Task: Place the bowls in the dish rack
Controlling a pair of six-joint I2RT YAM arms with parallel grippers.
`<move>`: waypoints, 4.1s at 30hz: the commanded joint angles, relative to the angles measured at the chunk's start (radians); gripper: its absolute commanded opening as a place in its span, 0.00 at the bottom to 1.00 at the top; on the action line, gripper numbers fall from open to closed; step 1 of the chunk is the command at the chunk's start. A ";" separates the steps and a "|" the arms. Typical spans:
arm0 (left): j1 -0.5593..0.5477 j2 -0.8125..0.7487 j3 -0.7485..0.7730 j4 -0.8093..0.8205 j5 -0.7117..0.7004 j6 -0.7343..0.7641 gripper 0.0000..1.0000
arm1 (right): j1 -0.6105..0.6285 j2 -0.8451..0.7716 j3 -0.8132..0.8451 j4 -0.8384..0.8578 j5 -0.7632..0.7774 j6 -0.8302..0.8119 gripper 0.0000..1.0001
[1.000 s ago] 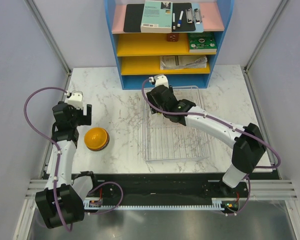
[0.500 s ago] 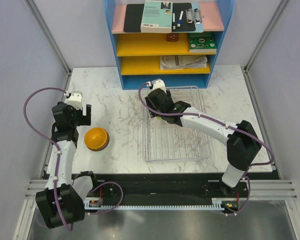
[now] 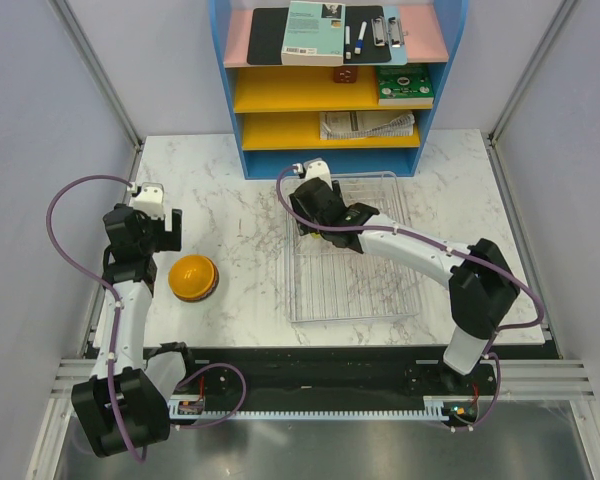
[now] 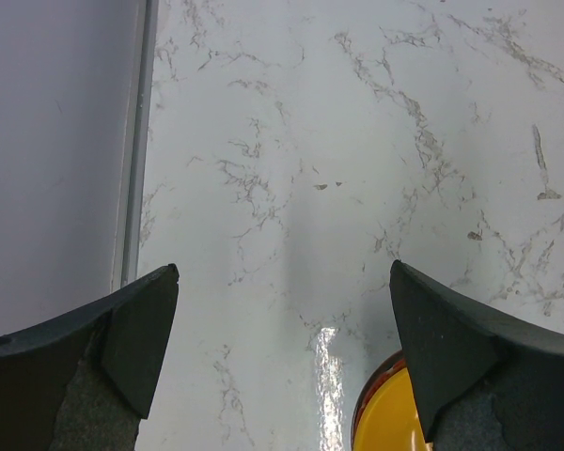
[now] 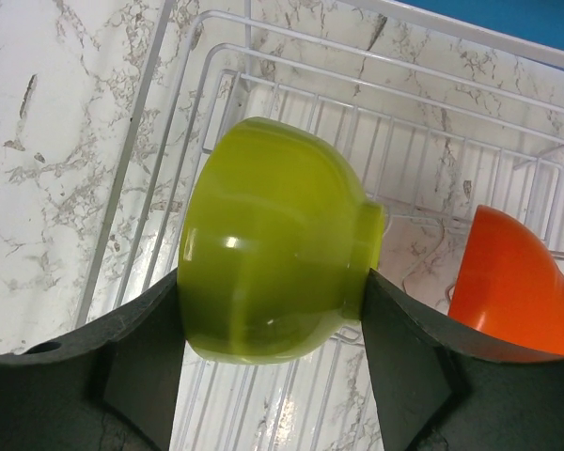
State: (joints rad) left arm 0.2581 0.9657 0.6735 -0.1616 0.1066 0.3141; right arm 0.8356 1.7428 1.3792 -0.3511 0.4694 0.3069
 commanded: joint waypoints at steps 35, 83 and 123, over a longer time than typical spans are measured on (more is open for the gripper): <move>0.013 -0.005 0.006 0.031 0.021 -0.021 1.00 | 0.016 0.147 -0.016 0.061 -0.272 0.110 0.00; 0.018 -0.002 0.014 0.014 -0.010 0.025 1.00 | 0.059 0.063 0.178 -0.022 0.140 -0.296 0.97; 0.105 0.033 0.058 -0.500 0.412 0.595 1.00 | -0.055 -0.292 0.078 -0.236 -0.172 -0.469 0.97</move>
State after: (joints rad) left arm 0.3538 0.9714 0.7265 -0.5770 0.4576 0.7708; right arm 0.7815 1.4700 1.4364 -0.5804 0.3168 -0.1619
